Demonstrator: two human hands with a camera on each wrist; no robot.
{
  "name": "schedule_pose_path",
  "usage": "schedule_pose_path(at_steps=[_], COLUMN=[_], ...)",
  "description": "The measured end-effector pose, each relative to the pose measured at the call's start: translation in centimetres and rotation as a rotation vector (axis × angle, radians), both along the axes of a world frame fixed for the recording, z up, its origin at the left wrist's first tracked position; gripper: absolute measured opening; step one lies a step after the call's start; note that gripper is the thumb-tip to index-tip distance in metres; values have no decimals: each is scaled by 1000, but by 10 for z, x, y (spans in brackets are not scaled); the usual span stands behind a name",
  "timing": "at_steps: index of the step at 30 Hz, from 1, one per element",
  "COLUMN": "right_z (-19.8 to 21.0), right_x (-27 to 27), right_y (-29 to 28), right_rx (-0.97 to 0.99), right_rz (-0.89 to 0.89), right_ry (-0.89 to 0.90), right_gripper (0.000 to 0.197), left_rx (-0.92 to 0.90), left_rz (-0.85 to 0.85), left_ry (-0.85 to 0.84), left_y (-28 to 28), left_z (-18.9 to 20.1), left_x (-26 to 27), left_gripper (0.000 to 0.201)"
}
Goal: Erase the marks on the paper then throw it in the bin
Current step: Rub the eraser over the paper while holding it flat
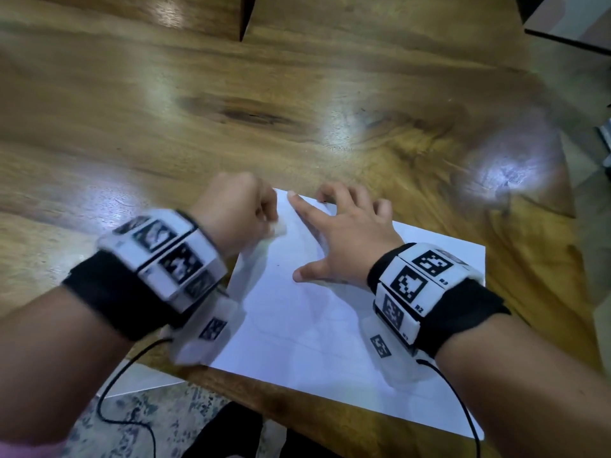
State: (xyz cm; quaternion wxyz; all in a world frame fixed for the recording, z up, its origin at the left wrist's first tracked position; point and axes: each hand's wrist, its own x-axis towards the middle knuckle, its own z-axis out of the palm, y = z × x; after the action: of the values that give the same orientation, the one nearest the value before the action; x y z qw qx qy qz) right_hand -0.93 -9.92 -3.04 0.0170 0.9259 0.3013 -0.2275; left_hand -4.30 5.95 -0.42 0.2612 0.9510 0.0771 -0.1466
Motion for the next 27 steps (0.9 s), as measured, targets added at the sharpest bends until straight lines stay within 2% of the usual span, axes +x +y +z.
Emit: schedule_pose_path(at_steps=[4, 7, 11, 13, 17, 20, 24, 27], right_z=[1, 3, 5, 5, 4, 4, 6, 7], right_x=[0, 1, 1, 1, 1, 0, -1, -1], right_y=[0, -5, -8, -7, -5, -5, -5, -5], right_rx=[13, 44, 50, 46, 39, 39, 37, 35], right_rz=[7, 1, 5, 1, -8, -11, -6, -7], right_ry=[-4, -4, 9, 1, -2, -3, -1, 3], right_gripper=[101, 101, 100, 99, 100, 101, 101, 101], left_rx=[21, 70, 109, 79, 1, 7, -22, -50], left_rz=[-14, -13, -64, -50, 50, 55, -82, -22], left_ry=[41, 29, 100, 100, -10, -61, 89, 53], left_y=[-2, -5, -4, -1, -1, -5, -1, 3], left_z=[-2, -4, 4, 9, 7, 2, 1, 2], left_x=[-26, -23, -17, -4, 21, 14, -15, -1], left_gripper=[1, 10, 4, 8, 10, 11, 9, 10])
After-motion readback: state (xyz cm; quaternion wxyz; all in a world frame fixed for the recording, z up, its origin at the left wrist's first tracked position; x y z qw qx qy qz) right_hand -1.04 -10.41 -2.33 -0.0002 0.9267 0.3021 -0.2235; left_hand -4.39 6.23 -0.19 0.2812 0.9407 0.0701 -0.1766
